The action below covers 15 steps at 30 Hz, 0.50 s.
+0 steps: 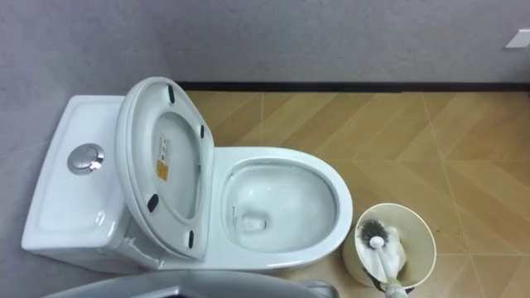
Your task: Brush toilet
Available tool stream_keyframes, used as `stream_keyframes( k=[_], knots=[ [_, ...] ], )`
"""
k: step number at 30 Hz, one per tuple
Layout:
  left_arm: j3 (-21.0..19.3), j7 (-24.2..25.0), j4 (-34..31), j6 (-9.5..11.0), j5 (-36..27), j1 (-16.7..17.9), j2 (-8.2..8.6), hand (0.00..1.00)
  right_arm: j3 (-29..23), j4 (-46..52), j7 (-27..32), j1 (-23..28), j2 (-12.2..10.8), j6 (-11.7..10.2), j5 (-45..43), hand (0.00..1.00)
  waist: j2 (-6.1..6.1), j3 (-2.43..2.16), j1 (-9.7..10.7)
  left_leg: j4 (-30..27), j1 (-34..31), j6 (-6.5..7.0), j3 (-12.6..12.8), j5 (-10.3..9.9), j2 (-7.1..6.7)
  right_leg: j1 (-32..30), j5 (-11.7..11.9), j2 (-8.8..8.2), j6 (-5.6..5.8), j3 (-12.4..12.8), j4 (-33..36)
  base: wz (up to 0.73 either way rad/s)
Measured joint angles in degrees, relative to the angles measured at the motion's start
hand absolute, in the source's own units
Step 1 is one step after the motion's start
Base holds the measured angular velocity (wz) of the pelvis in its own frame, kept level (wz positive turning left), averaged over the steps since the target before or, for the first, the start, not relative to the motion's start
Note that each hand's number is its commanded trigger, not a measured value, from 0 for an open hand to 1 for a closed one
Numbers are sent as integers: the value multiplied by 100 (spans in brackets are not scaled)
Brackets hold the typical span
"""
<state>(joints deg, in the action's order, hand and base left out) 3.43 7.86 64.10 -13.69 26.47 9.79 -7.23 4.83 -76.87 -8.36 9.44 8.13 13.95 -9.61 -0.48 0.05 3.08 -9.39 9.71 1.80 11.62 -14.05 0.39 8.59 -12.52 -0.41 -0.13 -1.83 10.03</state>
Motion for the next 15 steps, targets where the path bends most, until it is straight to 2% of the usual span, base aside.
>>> stream_keyframes(
  k=[8, 15],
  knots=[
    [1, -48, 9, -12, -2, -6, -5, 0, -76, 79, 28, -38, 10, -2, -197, 0, 2, 2, -20, 0, -16, -1, 33, -2, 23, -67, 7, 16, -6, 27, 64, -2],
    [-59, -325, -2, -25, 5, 56, 1, 0, -230, 138, 362, -41, 10, -8, -184, 0, 13, -5, -28, 2, 37, -2, 58, -2, 22, -63, 8, 17, -8, 19, 60, -1]
  ],
)
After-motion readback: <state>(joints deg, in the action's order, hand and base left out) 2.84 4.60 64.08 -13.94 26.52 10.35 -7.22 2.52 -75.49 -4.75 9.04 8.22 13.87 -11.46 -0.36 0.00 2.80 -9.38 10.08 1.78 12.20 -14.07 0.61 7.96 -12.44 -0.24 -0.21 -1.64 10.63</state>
